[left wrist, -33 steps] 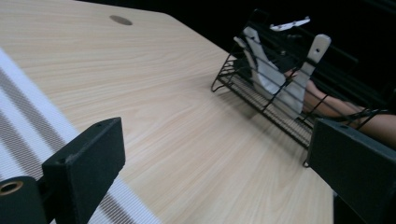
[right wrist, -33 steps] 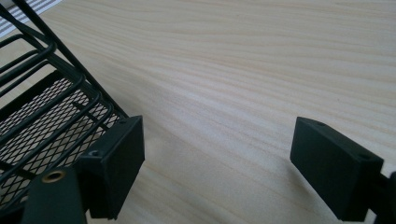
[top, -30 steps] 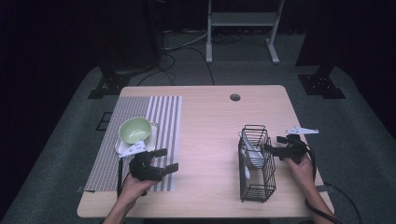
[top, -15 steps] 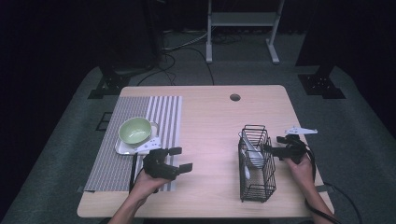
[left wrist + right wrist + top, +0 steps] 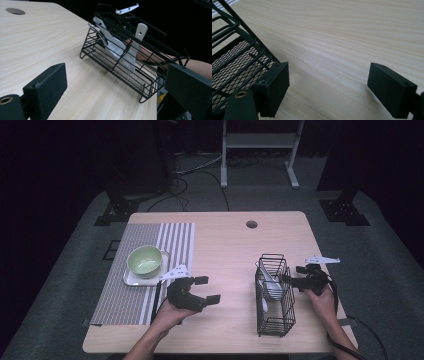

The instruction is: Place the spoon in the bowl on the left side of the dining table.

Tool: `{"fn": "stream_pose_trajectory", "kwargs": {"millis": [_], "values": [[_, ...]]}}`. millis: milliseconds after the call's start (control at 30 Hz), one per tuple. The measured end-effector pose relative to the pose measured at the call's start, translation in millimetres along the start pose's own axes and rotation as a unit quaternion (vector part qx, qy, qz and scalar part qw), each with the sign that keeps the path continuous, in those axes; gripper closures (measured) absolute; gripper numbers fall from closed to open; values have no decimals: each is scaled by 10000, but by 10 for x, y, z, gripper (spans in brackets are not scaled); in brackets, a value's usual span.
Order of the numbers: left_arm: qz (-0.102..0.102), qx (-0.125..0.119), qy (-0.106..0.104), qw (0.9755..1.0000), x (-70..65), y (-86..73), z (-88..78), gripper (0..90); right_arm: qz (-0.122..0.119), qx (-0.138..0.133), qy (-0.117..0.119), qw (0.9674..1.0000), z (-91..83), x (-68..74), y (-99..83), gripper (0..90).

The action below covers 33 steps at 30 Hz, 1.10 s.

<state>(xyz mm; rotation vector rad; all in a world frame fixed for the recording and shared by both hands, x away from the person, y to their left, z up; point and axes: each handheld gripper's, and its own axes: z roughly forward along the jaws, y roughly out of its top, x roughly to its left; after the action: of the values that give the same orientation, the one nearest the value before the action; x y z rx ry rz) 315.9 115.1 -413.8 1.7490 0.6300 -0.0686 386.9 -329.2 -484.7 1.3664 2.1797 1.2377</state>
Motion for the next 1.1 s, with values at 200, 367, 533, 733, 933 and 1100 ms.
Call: {"fn": "stream_pose_trajectory", "kwargs": {"millis": [200, 367, 533, 733, 933, 1100], "values": [[23, 62, -81, 9999, -32, 39, 123, 36, -3, -7, 2, 10000, -1, 0, 0, 167], [43, 112, -119, 9999, -53, 67, 194, 36, -6, -6, 3, 10000, 0, 0, 0, 167], [51, 143, -166, 9997, -71, 97, 283, 36, -13, -12, 10, 10000, 0, 1, -1, 167], [46, 191, -208, 9996, -89, 108, 373, 36, -21, -13, 15, 10000, 0, 2, -1, 167], [51, 211, -249, 9995, -117, 136, 433, 36, -29, -8, 15, 10000, 0, 3, -1, 167], [81, 237, -279, 9993, -139, 167, 497, 38, -36, -8, 19, 10000, 0, 4, -1, 167]]}}
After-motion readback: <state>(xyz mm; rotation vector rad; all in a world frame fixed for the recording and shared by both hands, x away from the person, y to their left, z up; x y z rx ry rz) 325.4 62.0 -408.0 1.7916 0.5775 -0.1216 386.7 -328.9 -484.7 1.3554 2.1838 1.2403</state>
